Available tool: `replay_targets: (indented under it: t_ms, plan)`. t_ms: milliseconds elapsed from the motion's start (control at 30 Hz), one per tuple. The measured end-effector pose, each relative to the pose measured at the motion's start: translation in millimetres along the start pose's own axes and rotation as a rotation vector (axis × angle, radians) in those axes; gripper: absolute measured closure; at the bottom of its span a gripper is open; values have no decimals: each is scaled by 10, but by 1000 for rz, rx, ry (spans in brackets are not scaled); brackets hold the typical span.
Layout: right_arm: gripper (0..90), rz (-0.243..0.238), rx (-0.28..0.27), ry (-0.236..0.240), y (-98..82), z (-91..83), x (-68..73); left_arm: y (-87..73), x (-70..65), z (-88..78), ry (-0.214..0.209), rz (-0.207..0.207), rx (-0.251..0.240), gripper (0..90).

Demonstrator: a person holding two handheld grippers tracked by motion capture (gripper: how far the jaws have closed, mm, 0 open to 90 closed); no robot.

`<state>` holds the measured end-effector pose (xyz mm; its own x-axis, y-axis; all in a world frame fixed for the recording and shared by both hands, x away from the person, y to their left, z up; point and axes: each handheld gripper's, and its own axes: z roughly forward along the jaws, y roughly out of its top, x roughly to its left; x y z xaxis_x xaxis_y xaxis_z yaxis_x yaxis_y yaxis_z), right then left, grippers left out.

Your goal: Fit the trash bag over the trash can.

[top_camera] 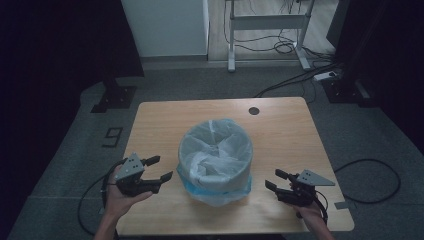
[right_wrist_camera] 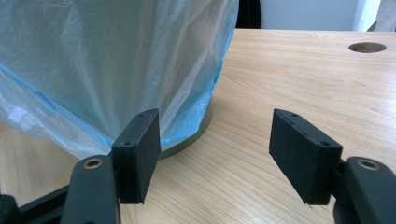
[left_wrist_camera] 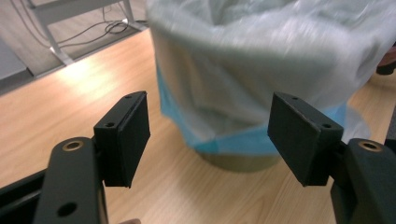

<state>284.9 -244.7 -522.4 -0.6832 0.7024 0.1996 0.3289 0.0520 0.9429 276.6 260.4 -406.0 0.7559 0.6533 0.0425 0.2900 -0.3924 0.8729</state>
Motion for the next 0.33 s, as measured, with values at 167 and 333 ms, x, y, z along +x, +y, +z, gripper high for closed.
replay_targets:
  t_ms: [167,333]
  plan:
    - [328,1,0,-6,-4,0,-11,-110,38,-34,9,-27,-1,294]
    - [326,3,2,-13,-8,10,-23,-152,44,-24,12,-33,6,294]
